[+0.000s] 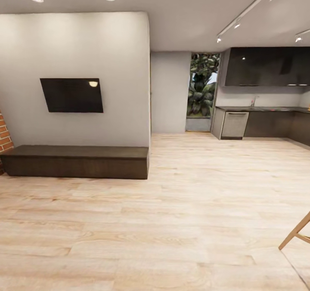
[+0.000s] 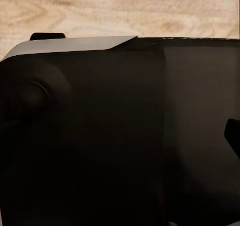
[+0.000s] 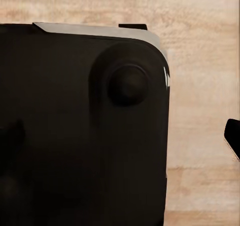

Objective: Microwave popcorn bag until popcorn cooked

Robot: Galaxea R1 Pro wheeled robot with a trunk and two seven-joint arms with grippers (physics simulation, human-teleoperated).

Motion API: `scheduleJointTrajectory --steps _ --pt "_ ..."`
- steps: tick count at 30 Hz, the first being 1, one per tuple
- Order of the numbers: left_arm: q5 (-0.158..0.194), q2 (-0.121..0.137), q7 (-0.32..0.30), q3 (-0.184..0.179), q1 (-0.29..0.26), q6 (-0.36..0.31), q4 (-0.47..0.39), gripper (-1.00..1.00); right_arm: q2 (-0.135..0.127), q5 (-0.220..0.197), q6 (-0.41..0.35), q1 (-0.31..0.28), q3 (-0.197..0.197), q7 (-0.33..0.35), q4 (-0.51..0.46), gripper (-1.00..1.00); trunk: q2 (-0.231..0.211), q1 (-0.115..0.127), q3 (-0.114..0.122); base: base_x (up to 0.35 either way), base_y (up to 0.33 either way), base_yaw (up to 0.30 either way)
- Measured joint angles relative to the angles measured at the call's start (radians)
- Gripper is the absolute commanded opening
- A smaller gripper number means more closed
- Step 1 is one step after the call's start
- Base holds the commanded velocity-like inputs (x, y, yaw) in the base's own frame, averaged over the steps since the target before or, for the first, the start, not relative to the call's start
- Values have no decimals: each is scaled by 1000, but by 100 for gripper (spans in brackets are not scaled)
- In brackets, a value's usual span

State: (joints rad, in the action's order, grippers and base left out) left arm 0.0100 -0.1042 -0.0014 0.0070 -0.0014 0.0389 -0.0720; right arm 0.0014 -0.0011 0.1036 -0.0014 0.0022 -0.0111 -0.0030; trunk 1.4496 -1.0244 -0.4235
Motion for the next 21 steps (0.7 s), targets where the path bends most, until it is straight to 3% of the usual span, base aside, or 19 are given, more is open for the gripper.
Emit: scheduleJointTrajectory --steps 21 --pt "0 0 0 0 0 1 0 100 -1 2 1 0 4 7 0 100 0 0 0 322 0 0"
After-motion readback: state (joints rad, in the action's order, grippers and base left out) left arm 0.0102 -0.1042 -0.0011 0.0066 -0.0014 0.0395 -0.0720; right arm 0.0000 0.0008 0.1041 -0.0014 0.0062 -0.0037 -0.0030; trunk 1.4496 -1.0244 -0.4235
